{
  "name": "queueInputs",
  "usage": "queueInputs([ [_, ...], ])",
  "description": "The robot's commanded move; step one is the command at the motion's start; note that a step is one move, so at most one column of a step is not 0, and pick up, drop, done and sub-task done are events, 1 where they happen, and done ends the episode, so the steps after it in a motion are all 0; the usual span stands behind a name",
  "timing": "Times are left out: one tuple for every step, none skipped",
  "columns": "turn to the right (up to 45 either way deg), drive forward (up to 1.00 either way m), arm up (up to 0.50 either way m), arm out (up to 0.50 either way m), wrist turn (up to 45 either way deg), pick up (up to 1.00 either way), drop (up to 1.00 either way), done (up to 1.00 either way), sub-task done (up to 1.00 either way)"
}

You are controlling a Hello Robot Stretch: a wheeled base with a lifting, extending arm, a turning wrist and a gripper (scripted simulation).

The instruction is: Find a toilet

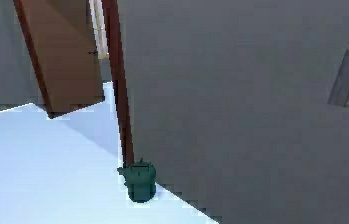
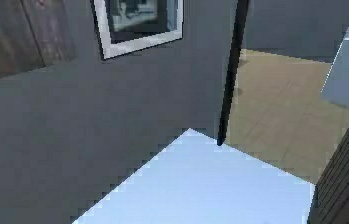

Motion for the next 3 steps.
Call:
queueInputs([
  [-36.0, 0.0, 0.0, 0.0, 0.0, 0.0, 0.0, 0.0, 0.0],
  [0.0, 1.0, 0.0, 0.0, 0.0, 0.0, 0.0, 0.0, 0.0],
  [-3.0, 0.0, 0.0, 0.0, 0.0, 0.0, 0.0, 0.0, 0.0],
])
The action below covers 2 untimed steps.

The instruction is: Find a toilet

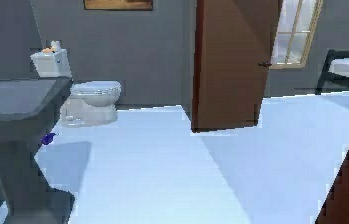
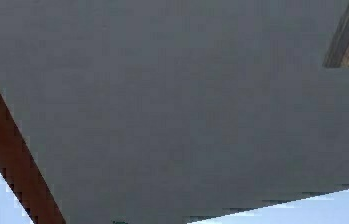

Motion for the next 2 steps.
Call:
queueInputs([
  [0.0, 0.85, 0.0, 0.0, 0.0, 0.0, 0.0, 0.0, 0.0],
  [-21.0, 0.0, 0.0, 0.0, 0.0, 0.0, 0.0, 0.0, 0.0],
])
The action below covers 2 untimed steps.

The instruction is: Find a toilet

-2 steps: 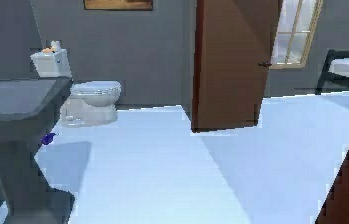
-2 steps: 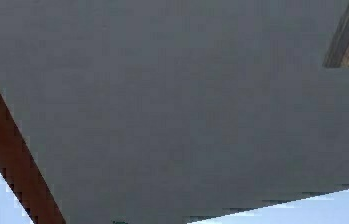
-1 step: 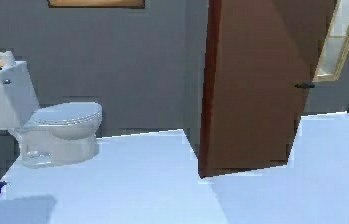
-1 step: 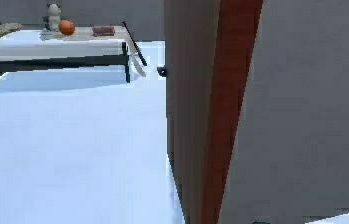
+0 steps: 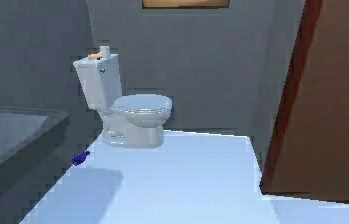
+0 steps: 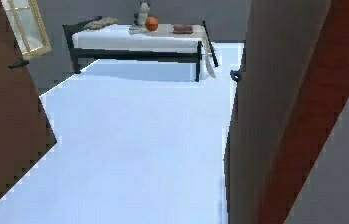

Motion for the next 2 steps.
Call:
queueInputs([
  [0.0, 1.0, 0.0, 0.0, 0.0, 0.0, 0.0, 0.0, 0.0],
  [-15.0, 0.0, 0.0, 0.0, 0.0, 0.0, 0.0, 0.0, 0.0],
])
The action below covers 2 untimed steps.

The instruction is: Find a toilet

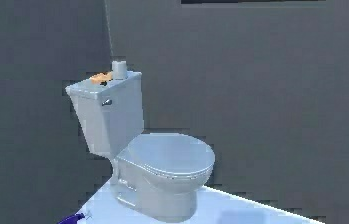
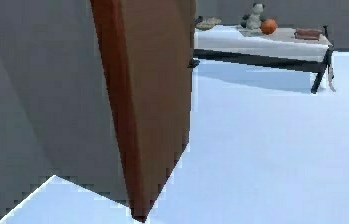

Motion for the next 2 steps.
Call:
queueInputs([
  [0.0, 0.4, 0.0, 0.0, 0.0, 0.0, 0.0, 0.0, 0.0],
  [-9.0, 0.0, 0.0, 0.0, 0.0, 0.0, 0.0, 0.0, 0.0],
])
